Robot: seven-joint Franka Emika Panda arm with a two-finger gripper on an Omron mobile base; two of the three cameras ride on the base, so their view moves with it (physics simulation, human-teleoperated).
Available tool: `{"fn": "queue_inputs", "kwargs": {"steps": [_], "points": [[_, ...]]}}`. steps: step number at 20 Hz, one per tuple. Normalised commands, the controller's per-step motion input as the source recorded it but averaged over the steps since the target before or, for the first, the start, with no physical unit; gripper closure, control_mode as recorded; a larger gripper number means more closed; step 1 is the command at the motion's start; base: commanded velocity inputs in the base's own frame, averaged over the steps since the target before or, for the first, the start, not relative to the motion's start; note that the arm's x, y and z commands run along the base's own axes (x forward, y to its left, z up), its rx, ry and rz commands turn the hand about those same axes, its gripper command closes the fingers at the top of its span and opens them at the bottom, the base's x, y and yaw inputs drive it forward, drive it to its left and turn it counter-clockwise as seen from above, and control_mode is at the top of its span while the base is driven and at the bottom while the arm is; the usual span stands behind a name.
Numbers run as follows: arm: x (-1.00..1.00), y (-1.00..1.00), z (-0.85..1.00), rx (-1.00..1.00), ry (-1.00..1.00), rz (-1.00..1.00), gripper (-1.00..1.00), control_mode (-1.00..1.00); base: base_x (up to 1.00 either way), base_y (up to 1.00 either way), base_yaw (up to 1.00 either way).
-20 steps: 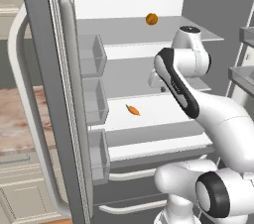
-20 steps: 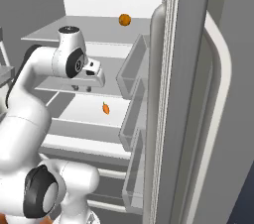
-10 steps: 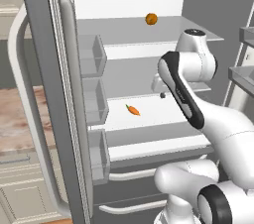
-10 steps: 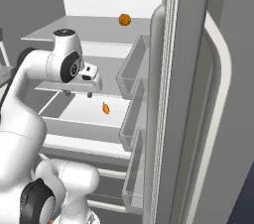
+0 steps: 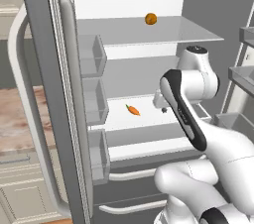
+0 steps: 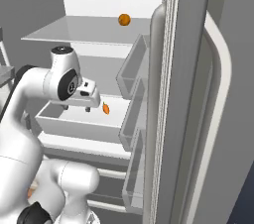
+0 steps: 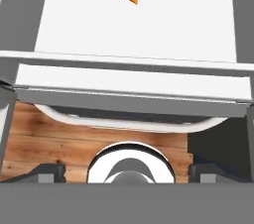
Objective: Fully open the fridge drawer.
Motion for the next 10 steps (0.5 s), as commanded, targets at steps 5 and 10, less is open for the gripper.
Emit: {"fn": "queue_inputs", "kwargs": {"steps": [5,10], "points": [[-0.28,0.00,-0.37,0.00,0.00,0.00,-1.00,-1.00,0.00,0.00,0.00],[-0.07,0.00,-0.04,0.00,0.00,0.00,-1.00,1.00,-0.40,0.00,0.00]]}}
